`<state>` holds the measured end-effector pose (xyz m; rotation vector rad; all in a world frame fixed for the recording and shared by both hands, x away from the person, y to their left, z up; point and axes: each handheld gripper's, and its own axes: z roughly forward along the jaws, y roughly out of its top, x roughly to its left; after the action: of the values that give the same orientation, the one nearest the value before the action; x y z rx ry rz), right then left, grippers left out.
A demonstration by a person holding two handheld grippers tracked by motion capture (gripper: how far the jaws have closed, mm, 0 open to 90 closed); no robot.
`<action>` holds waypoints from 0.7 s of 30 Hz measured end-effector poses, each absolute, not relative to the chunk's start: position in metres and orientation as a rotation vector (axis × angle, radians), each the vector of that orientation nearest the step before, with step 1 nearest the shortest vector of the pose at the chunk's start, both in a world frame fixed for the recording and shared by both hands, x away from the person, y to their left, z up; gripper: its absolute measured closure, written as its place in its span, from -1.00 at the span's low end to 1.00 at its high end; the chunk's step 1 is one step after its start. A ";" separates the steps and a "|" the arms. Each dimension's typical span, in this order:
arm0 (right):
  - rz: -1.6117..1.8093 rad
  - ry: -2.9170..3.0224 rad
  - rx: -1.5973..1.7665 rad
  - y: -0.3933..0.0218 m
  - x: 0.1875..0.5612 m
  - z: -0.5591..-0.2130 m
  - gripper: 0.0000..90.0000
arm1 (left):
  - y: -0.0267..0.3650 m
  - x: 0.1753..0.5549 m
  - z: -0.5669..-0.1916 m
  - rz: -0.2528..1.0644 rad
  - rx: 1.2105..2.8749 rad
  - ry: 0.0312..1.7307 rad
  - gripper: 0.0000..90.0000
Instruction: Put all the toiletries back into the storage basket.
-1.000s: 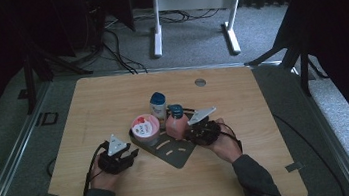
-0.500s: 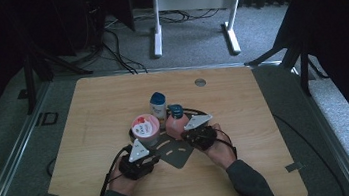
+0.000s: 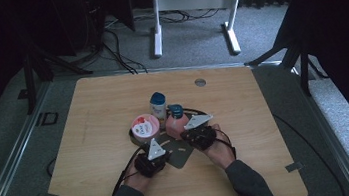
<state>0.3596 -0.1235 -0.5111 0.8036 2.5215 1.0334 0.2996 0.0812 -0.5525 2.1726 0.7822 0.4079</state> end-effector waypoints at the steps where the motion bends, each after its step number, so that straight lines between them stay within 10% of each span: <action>1: 1.035 2.523 0.804 -0.123 0.360 -0.511 1.00 | 0.080 0.300 -0.553 0.412 2.180 0.779 0.90; 21: 1.035 2.496 0.852 -0.125 0.369 -0.512 1.00 | 0.076 0.302 -0.560 0.400 2.179 0.793 1.00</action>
<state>0.3690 -0.1248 -0.5122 0.8518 2.4959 1.0349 0.3017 0.0763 -0.5596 2.1789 0.7927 0.3999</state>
